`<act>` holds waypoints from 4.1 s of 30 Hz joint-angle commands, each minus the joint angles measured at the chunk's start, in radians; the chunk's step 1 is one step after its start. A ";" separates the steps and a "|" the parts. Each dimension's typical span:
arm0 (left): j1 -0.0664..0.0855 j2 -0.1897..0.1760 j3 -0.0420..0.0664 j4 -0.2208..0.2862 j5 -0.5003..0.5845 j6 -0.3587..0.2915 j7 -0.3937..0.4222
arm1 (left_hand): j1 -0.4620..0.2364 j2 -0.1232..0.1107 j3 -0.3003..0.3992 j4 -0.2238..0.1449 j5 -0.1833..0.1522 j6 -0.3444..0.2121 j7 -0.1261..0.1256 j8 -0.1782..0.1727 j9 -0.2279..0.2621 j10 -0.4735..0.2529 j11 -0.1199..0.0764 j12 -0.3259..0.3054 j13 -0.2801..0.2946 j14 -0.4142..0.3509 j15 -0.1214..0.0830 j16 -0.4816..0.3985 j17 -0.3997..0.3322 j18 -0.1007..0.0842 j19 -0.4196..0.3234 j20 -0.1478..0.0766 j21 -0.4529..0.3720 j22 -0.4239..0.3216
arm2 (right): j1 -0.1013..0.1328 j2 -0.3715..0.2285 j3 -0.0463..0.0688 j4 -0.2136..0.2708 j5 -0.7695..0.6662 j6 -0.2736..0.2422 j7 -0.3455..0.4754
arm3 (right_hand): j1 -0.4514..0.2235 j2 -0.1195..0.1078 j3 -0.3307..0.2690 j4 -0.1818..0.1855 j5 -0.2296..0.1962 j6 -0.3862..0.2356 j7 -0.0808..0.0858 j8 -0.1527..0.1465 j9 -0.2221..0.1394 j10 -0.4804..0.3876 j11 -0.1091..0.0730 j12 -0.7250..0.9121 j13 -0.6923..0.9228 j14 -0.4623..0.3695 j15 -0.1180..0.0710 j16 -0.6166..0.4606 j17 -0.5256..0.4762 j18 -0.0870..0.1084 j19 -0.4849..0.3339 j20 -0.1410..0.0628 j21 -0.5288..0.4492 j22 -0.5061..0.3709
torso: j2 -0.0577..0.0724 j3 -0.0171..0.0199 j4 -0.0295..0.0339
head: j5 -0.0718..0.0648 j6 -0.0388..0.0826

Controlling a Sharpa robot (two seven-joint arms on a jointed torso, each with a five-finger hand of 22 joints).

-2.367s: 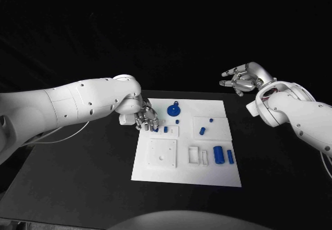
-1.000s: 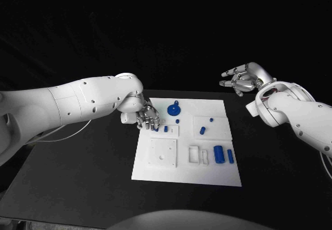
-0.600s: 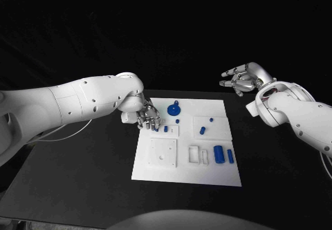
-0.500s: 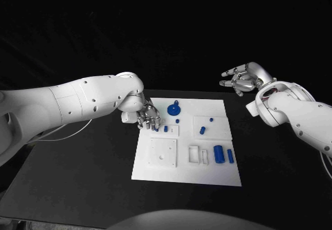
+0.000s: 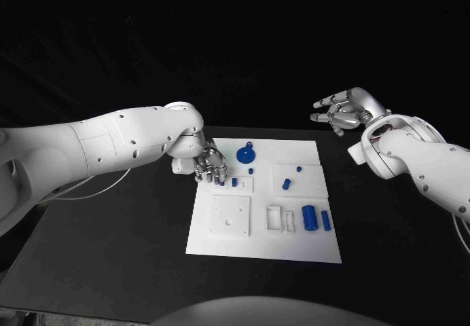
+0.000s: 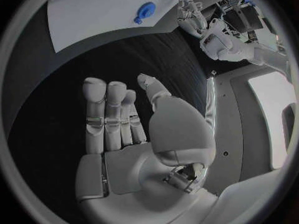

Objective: Assemble the parts on the task board

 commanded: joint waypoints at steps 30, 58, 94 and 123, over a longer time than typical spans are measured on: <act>-0.014 0.005 -0.006 0.001 -0.030 0.016 0.012 | 0.008 0.001 0.015 -0.002 0.035 0.156 -0.135 -0.001 0.009 0.034 -0.025 0.018 0.000 0.008 -0.003 0.012 0.024 0.013 0.007 0.001 0.005 0.018 | -0.003 0.000 0.000 0.000 -0.009 0.010 0.006 | -0.006 -0.006 0.008 0.000 0.006 0.004 0.000 -0.004 -0.001 0.000 -0.003 0.002 0.001 0.005 -0.002 -0.006 0.001 0.020 0.050 -0.008 0.006 0.001 | 0.000 0.0006 -0.0002 | -0.001 -0.003; -0.014 0.018 -0.006 -0.002 -0.007 0.017 0.002 | 0.004 0.019 -0.014 0.042 -0.073 0.176 -0.146 0.006 0.068 0.035 -0.029 0.045 0.006 0.012 -0.001 0.026 0.052 0.019 0.012 0.014 0.004 0.017 | -0.003 -0.002 0.000 0.005 -0.011 0.010 0.005 | -0.009 -0.007 0.014 -0.002 0.008 0.004 0.000 -0.004 -0.002 0.000 -0.004 0.002 0.000 0.005 -0.002 -0.007 0.001 0.020 0.050 -0.008 0.005 0.000 | 0.000 0.0013 -0.0008 | 0.000 -0.001; -0.021 -0.007 -0.005 0.015 -0.130 -0.087 0.037 | 0.141 -0.125 -0.244 0.304 -0.386 0.122 -0.126 -0.024 -0.210 0.031 -0.015 -0.083 0.093 -0.024 -0.007 -0.056 -0.096 0.000 0.018 -0.004 -0.066 0.017 | -0.004 -0.009 0.000 0.004 -0.013 0.007 0.006 | -0.010 -0.008 0.014 0.000 0.008 0.001 0.000 -0.004 -0.002 -0.002 -0.003 -0.002 -0.004 0.004 -0.002 -0.008 0.001 0.020 0.050 -0.007 0.003 0.000 | 0.000 -0.0006 0.0002 | -0.008 0.004; -0.020 -0.063 0.053 0.067 -0.092 -0.237 0.116 | 0.145 -0.198 -0.237 0.495 -0.624 0.113 -0.110 -0.026 -0.208 0.025 -0.006 -0.098 0.082 -0.034 -0.005 -0.083 -0.130 0.001 0.017 -0.005 -0.075 0.014 | -0.013 -0.009 0.000 -0.002 -0.012 0.007 0.008 | -0.010 -0.008 0.014 0.000 0.008 0.001 0.000 -0.004 -0.002 -0.002 -0.003 -0.002 -0.004 0.004 -0.002 -0.008 0.001 0.020 0.050 -0.007 0.003 0.000 | -0.001 -0.0001 0.0005 | -0.013 0.013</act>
